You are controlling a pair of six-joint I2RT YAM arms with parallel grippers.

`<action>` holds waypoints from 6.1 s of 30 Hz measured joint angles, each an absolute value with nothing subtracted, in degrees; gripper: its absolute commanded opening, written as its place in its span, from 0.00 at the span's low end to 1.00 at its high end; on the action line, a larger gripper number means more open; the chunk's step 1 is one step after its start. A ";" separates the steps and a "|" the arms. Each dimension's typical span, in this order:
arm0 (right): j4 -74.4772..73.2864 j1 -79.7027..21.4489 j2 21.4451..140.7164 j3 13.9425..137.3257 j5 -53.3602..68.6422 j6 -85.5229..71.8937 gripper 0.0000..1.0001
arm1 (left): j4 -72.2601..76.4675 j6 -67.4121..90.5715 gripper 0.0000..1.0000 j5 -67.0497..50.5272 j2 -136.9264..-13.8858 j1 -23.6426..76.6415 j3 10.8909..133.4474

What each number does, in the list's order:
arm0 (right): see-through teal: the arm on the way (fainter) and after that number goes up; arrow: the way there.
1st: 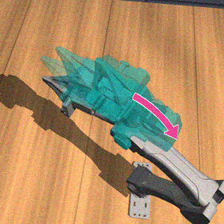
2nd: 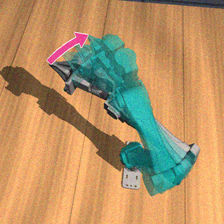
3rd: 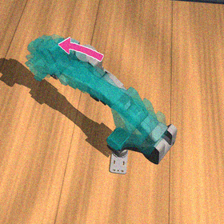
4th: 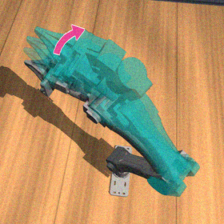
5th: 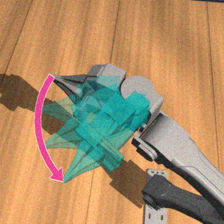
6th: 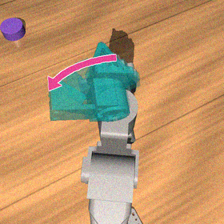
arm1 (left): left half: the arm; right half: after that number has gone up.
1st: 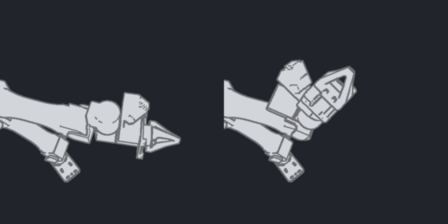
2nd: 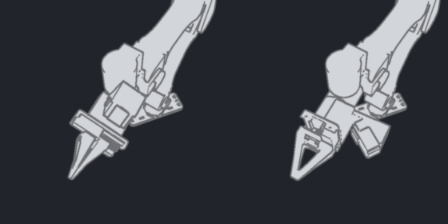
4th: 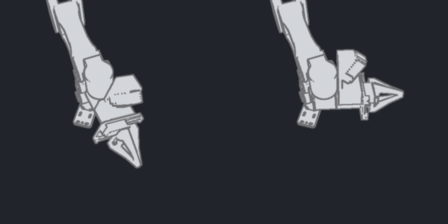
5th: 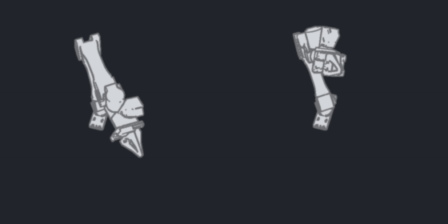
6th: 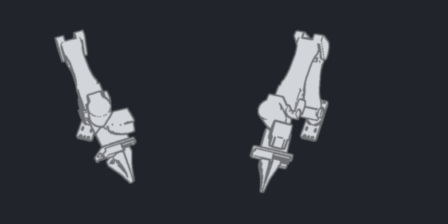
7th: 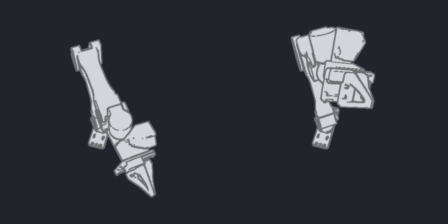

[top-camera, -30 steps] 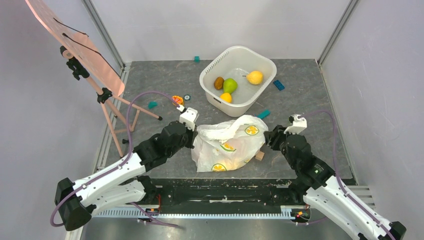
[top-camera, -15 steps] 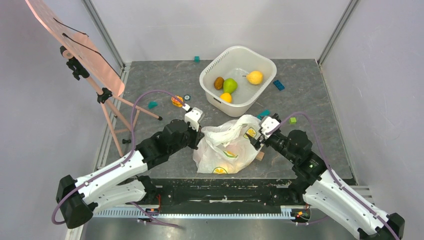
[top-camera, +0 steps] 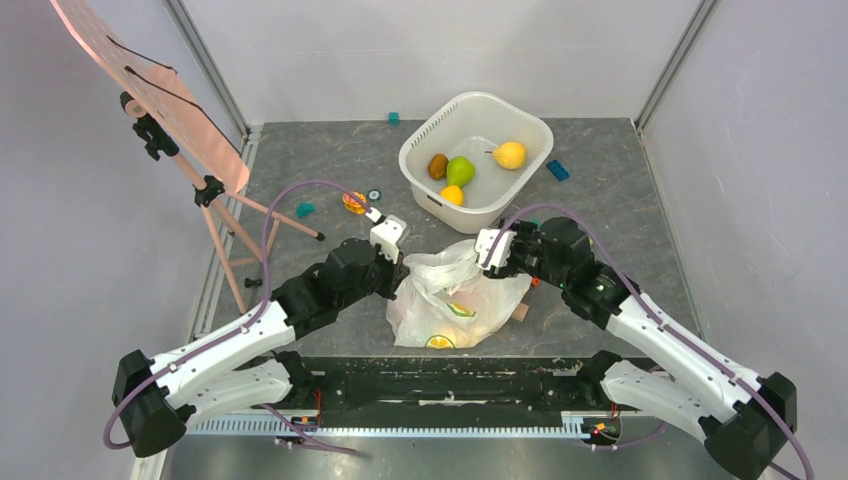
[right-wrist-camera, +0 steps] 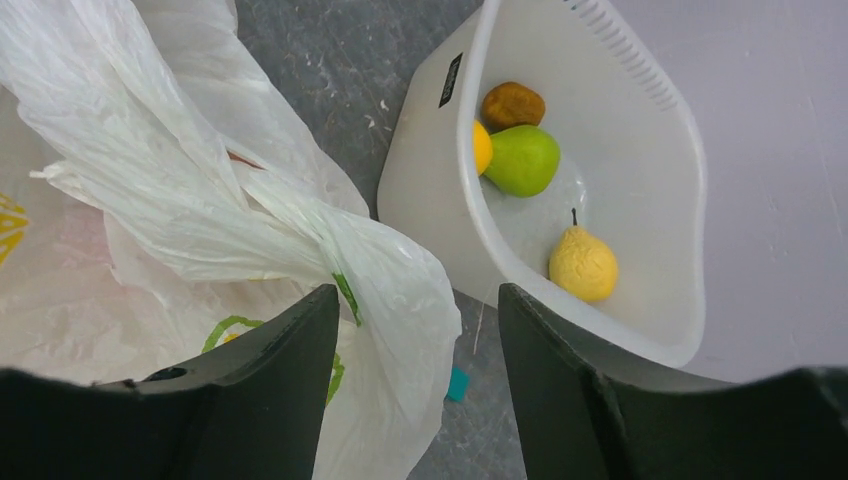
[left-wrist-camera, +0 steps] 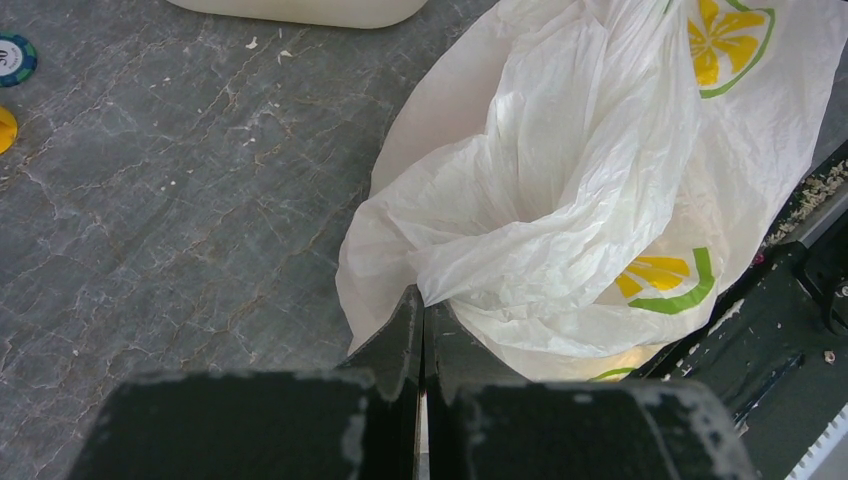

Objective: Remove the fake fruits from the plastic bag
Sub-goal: Untie the plastic bag at the center of the board, then adjust the plastic bag at the center of the board.

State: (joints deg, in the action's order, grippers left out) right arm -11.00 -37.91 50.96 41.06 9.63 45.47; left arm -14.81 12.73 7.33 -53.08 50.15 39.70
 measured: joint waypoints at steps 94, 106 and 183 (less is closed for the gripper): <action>12.27 -36.73 27.86 17.98 -8.08 -26.06 0.67 | 6.42 9.02 0.02 -2.85 -42.94 52.27 34.81; 23.00 -36.73 32.62 19.38 11.20 6.87 0.81 | 10.00 10.24 0.02 -2.61 -41.74 52.27 33.45; -9.04 -37.26 36.95 52.88 -1.89 -2.17 0.74 | 9.08 11.51 0.04 4.71 -44.38 48.88 38.17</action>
State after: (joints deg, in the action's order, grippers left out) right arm -9.04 -37.26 36.95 52.88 -1.89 -2.17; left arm 9.08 11.51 4.71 -44.38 48.88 38.17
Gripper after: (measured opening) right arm 0.793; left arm 0.039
